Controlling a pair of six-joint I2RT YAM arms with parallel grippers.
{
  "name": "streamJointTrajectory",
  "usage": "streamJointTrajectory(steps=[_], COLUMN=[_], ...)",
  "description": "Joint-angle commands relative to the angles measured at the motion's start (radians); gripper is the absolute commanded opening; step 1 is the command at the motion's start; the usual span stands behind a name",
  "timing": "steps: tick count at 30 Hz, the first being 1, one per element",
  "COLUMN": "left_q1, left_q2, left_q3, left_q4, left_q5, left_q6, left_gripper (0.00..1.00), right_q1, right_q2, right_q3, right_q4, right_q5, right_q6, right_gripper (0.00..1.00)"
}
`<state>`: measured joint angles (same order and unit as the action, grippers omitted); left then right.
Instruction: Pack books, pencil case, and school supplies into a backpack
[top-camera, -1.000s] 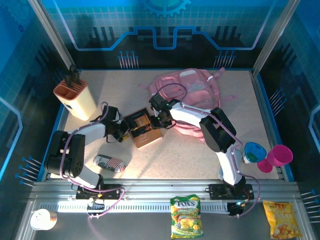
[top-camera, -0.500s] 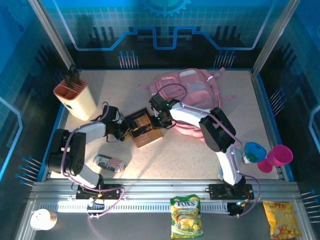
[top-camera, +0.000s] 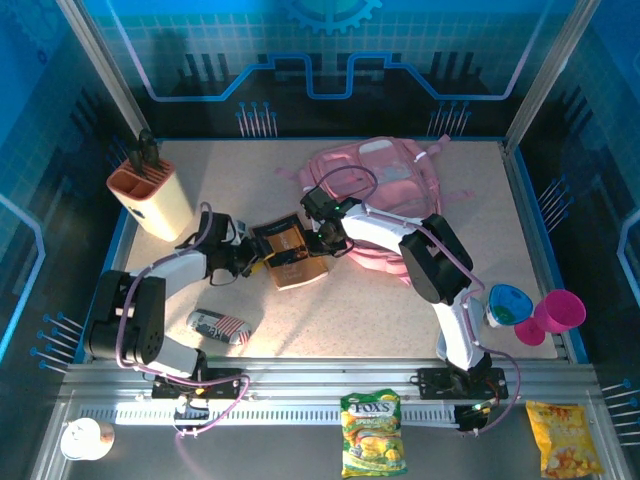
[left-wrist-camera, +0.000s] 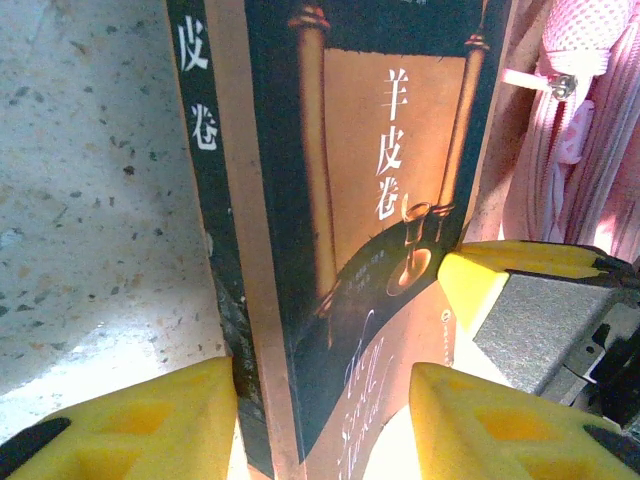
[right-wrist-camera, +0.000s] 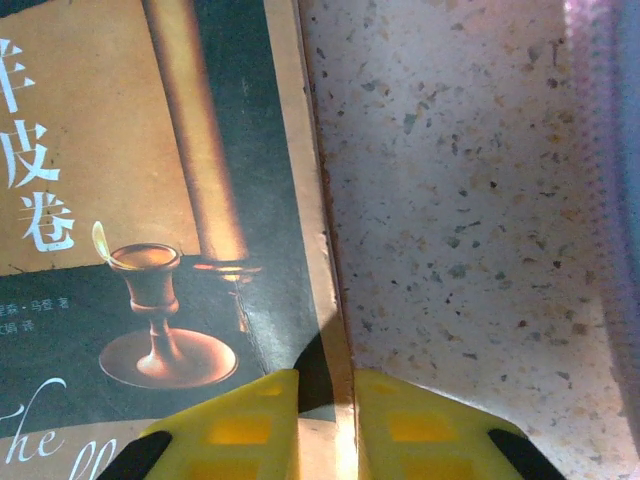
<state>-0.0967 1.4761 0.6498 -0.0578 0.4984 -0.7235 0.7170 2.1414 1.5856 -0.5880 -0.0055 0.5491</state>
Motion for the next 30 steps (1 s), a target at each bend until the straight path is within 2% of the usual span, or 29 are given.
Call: streamJointTrajectory(steps=[1,9,17,30], left_q1=[-0.015,-0.016,-0.015,-0.014], left_q2=[-0.003,0.085,0.107,0.13], left_q3=[-0.009,-0.032,-0.039,-0.02], left_q4=[0.144,0.278,0.148,0.097], left_q5=[0.181,0.214,0.036,0.002], left_q6=[-0.004,-0.092,-0.085,-0.081], left_gripper=[0.45,0.41,0.42,0.48], right_q1=[0.012,0.006,0.002,-0.013], right_q2=[0.06,0.072,0.099,0.112], right_q3=[-0.038,-0.038,-0.033,-0.049], right_q4=[-0.021,-0.03,-0.063,-0.07], right_q5=[-0.016,-0.008,0.025,0.034], right_q6=[0.011,0.018,0.025,0.036], right_gripper=[0.18,0.14,0.11,0.1])
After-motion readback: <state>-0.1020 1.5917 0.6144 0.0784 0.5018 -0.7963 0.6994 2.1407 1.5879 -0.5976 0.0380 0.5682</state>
